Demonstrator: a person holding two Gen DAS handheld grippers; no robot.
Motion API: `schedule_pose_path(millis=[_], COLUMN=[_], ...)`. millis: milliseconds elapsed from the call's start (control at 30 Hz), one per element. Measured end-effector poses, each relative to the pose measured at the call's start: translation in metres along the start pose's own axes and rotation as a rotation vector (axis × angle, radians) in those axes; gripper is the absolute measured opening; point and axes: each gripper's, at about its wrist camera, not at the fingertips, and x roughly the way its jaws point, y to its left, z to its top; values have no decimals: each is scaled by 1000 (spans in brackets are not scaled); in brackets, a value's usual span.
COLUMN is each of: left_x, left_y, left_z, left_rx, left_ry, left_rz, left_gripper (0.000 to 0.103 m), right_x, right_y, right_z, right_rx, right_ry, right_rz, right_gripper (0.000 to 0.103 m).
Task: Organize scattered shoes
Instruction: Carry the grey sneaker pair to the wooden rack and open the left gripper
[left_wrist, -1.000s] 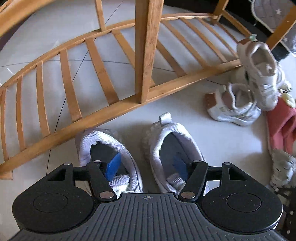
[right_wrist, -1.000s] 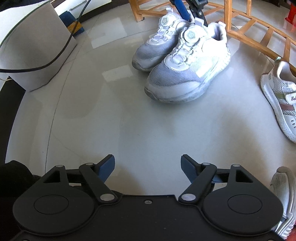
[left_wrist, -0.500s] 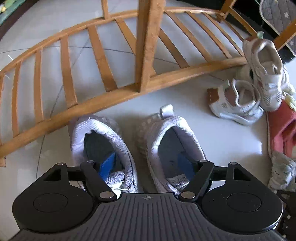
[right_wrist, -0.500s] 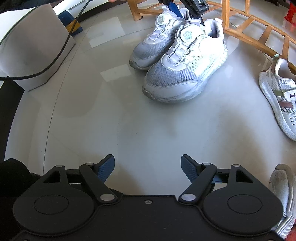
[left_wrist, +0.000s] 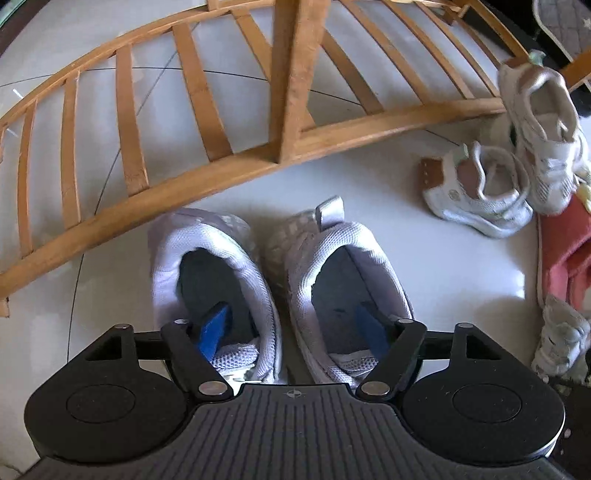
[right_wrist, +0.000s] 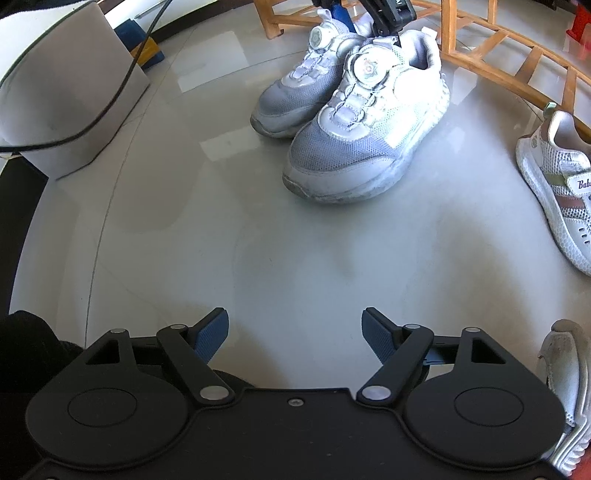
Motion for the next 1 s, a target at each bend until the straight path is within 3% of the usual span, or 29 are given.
schedule_pose_path(millis=[67, 133, 267, 667, 867, 1000], left_x=[3, 13, 18, 2, 2, 2], left_y=[3, 0, -3, 46, 80, 87], left_z=[3, 2, -2, -35, -43, -43], left_rx=[-28, 1, 39, -118, -194, -130], left_ry=[-3, 8, -13, -10, -18, -22], left_rz=[1, 27, 60, 100, 126, 147], left_gripper=[56, 52, 30, 27, 26, 26], right_x=[0, 0, 0, -11, -24, -35], right_y=[0, 0, 0, -15, -33, -36], right_z=[0, 0, -4, -12, -25, -39], right_rx=[0, 1, 7, 89, 220, 271], right_ry=[-1, -3, -1, -7, 11, 65], right_rz=[1, 2, -2, -23, -46, -63], right_gripper=[82, 82, 82, 82, 82, 82])
